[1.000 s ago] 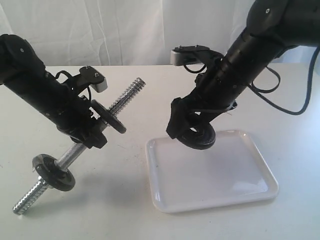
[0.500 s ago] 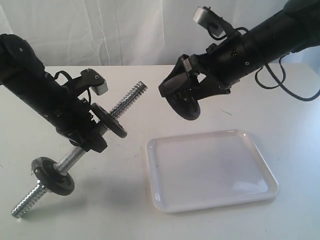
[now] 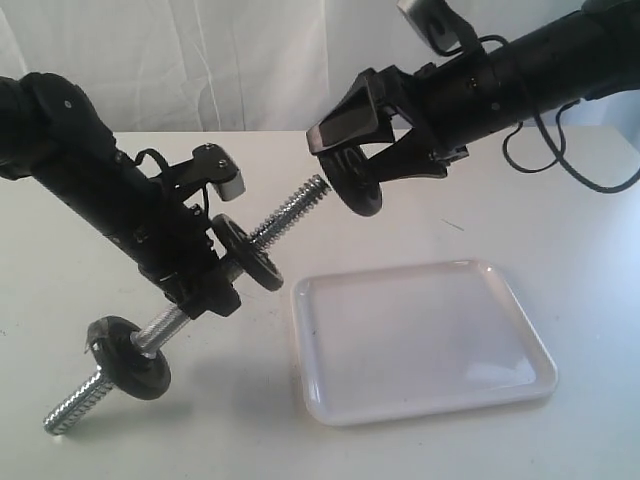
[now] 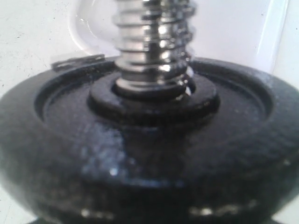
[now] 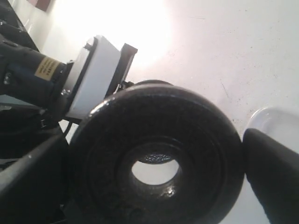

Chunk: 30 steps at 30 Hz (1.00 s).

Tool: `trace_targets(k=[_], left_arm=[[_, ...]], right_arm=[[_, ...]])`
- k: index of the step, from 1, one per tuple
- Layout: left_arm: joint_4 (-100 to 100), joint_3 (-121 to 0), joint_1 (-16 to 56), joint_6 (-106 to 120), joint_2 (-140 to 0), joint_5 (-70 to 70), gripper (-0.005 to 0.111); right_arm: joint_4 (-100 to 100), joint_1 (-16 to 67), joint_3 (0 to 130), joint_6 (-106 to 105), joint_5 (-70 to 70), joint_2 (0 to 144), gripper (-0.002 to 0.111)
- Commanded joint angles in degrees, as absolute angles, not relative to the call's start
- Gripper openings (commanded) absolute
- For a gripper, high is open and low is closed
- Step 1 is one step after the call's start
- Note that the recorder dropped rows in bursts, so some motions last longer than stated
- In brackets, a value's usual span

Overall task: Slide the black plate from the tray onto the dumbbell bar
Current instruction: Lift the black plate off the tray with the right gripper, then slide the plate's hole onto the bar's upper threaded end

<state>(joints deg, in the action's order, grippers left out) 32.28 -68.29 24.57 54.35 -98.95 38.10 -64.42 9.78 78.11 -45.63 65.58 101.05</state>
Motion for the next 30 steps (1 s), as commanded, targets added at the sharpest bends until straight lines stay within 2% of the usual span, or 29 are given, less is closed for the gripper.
trace_targets(k=[1, 13, 30], left_arm=[[39.4, -69.8, 24.7, 54.3, -95.4, 38.7, 0.0], [45.1, -69.8, 24.7, 60.2, -95.4, 42.3, 0.0], [47.4, -69.8, 24.7, 64.2, -95.4, 43.3, 0.0]], right_arm=[[-69.1, 7.0, 78.2, -46.5, 70.0, 100.2, 0.0], [-70.8, 4.0, 78.2, -46.4, 70.0, 105.3, 0.0], [-71.0, 5.1, 80.1, -43.5, 70.0, 107.4, 0.0]])
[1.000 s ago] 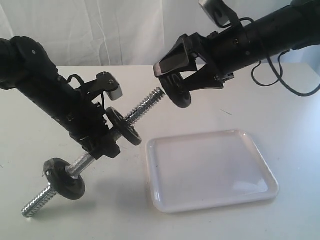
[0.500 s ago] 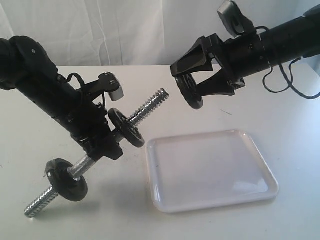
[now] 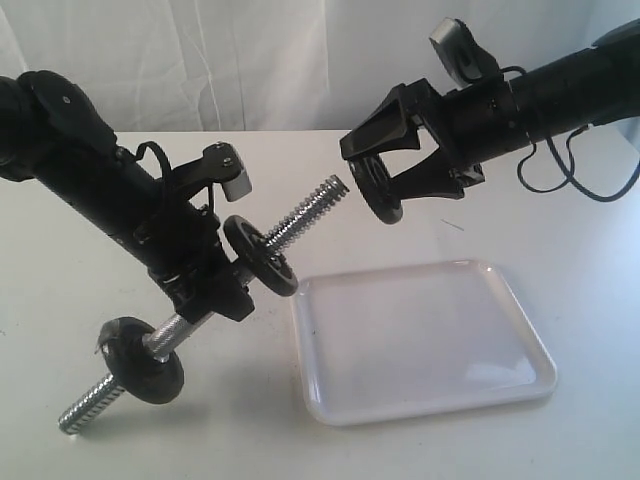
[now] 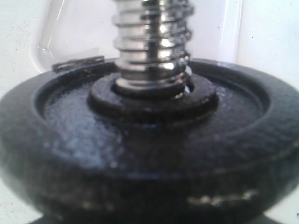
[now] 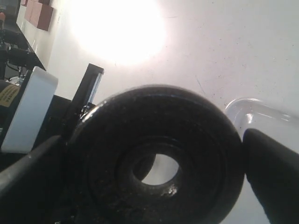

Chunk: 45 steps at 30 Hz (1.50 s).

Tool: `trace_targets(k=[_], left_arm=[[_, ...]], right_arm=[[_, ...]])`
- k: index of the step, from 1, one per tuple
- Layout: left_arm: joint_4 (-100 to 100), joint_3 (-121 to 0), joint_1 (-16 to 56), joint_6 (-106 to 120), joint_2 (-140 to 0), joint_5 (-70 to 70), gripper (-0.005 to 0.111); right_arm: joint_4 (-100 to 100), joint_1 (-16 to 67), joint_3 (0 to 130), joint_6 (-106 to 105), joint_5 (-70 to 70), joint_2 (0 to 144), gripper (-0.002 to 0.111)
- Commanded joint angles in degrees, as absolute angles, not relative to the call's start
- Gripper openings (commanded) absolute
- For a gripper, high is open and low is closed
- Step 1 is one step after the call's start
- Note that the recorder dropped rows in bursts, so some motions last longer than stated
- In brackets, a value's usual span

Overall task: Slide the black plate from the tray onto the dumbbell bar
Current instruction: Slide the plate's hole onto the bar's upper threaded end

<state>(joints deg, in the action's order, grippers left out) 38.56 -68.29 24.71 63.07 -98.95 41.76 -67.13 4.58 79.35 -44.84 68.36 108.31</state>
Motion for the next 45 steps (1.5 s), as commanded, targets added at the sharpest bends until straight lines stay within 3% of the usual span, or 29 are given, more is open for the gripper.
trace_targets(k=[1, 45], left_arm=[[47.4, -69.8, 24.7, 64.2, -95.4, 43.4, 0.0], [47.9, -69.8, 24.7, 66.0, -95.4, 43.7, 0.0]], right_arm=[[-71.0, 5.6, 80.1, -43.5, 70.0, 107.4, 0.0], [-67.3, 10.3, 80.1, -42.2, 70.0, 104.5, 0.0]])
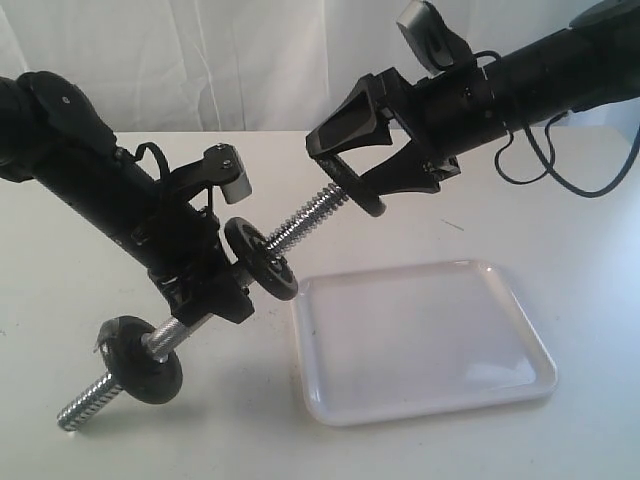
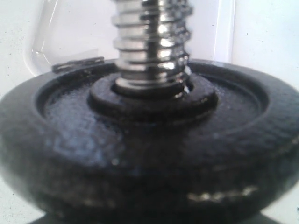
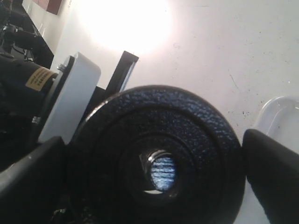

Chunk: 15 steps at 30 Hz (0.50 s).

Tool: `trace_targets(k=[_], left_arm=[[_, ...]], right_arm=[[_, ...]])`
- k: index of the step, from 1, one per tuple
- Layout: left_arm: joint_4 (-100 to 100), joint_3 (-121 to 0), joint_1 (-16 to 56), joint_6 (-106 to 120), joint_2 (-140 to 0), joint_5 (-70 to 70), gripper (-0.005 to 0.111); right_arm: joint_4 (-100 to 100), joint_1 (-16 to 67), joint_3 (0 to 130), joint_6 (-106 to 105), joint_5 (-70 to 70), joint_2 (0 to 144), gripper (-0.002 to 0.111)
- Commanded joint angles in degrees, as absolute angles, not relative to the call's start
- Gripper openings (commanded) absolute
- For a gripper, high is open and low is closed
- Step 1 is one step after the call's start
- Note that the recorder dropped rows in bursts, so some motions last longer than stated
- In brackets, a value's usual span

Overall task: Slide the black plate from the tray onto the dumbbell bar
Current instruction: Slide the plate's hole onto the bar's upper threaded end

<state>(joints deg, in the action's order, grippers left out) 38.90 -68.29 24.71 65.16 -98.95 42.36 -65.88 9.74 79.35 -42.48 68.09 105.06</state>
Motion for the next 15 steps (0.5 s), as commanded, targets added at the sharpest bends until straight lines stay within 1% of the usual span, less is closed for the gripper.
trace_targets(k=[1, 15], left_arm=[[47.9, -69.8, 24.7, 66.0, -95.4, 43.7, 0.0], [47.9, -69.8, 24.7, 66.0, -95.4, 43.2, 0.0]], right_arm=[[-67.3, 10.3, 80.1, -42.2, 70.0, 104.5, 0.0], [-64.1, 10.3, 80.0, -41.6, 70.0, 104.5, 0.0]])
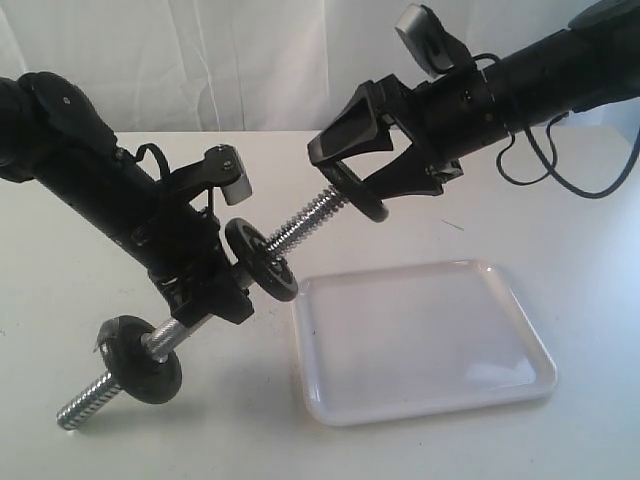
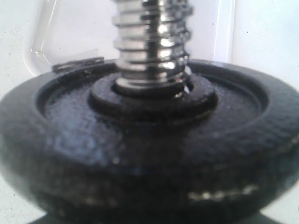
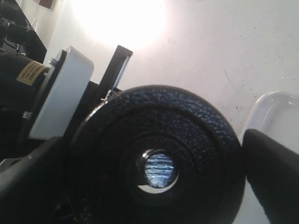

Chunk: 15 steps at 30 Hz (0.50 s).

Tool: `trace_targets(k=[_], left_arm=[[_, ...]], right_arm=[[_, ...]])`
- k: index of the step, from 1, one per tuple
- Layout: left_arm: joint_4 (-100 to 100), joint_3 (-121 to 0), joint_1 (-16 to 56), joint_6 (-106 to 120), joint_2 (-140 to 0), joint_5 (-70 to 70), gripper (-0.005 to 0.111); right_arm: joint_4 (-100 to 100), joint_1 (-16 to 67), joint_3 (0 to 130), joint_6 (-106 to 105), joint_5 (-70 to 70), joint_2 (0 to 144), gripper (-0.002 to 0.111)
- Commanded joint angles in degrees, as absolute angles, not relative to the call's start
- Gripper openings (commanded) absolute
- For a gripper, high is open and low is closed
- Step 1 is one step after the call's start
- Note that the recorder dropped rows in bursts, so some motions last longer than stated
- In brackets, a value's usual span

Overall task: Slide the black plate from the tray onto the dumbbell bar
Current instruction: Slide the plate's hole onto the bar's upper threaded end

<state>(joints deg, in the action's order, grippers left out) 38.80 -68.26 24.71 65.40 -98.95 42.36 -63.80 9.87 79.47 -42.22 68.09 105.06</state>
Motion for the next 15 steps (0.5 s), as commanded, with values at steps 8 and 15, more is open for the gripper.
trace_targets(k=[8, 15], left_arm=[[47.9, -69.8, 24.7, 66.0, -95.4, 42.6, 0.0], [49.7, -69.8, 24.7, 67.1, -95.4, 41.7, 0.0]], right_arm=[[-64.5, 10.3, 79.9, -41.6, 70.0, 104.5, 0.0], [-64.8, 12.1, 79.9, -41.3, 70.0, 104.8, 0.0]])
